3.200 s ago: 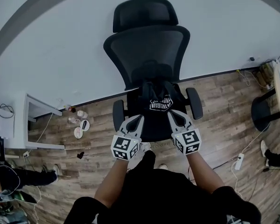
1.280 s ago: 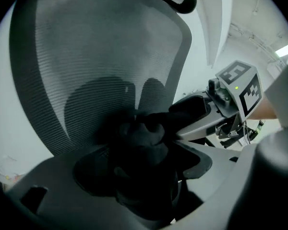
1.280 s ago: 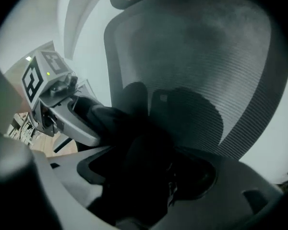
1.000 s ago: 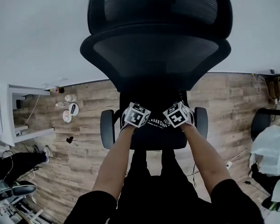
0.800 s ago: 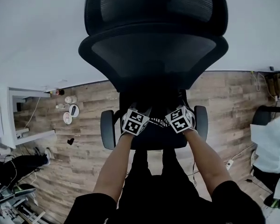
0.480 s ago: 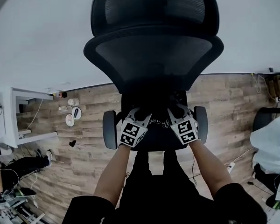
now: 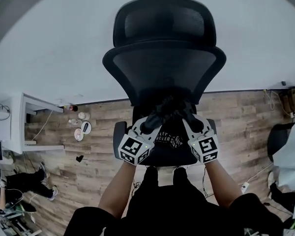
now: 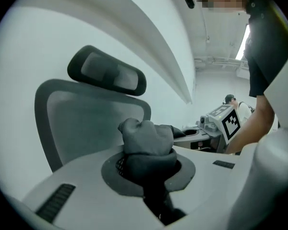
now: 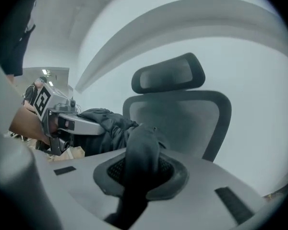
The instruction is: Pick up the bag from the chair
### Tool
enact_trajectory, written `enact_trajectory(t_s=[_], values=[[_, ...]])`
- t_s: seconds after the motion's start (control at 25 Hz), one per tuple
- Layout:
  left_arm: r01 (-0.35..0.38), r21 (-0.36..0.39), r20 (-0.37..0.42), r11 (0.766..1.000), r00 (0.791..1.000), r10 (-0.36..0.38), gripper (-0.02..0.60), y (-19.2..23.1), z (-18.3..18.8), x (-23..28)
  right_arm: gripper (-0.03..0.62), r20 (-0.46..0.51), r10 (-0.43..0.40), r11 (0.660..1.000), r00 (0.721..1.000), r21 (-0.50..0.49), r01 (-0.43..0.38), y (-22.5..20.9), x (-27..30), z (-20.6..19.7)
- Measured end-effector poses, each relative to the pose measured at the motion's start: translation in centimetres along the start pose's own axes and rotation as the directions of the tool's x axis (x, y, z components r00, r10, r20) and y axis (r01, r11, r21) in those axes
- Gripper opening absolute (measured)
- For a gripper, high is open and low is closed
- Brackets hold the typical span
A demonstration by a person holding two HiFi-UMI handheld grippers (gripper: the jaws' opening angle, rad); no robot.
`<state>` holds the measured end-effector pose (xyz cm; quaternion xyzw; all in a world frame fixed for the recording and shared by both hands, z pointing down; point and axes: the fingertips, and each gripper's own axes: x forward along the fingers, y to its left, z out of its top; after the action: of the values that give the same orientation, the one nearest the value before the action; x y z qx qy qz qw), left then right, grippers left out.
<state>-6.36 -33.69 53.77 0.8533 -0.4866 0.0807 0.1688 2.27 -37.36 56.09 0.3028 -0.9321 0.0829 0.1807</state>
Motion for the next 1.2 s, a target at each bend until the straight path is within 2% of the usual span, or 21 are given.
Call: enact_trajectory(t_s=[0.16,0.28,0.48,0.68,0.84,1.2], values=[[-0.003,0.068,0.102,0.998,0.995,-0.004,0.061,-2.1,5.7,-2.4,0.061,0.114,-0.013,0.999,0.993,-0.029,0.016,0.5,-3.5,5.8],[-0.02,0.132,0.181,0.991,0.983,-0.004,0.061,-3.5,10.0,-3.6,0.061,0.202,-0.025,0.997,0.979,-0.062,0.038,0.5,-5.8,10.1],[-0.058,0.222,0.291,0.973,0.957,-0.009,0.061,-5.2,16.6,-6.0,0.061,0.345,-0.038,0.99,0.938,-0.117,0.083,0.8,-8.8,17.2],[-0.093,0.268,0.372,0.959,0.928,-0.014,0.061,-6.0,21.7,-7.0,0.061,0.449,-0.044,0.984,0.892,-0.133,0.115,0.7,-10.5,22.5],[-0.12,0.276,0.394,0.954,0.919,0.002,0.061,-6.6,23.5,-7.6,0.061,0.483,-0.056,0.985,0.874,-0.118,0.128,0.8,-11.5,24.3],[-0.133,0.26,0.362,0.956,0.932,0.032,0.061,-6.8,23.5,-7.6,0.061,0.474,-0.078,0.987,0.877,-0.089,0.136,0.9,-11.9,23.9]])
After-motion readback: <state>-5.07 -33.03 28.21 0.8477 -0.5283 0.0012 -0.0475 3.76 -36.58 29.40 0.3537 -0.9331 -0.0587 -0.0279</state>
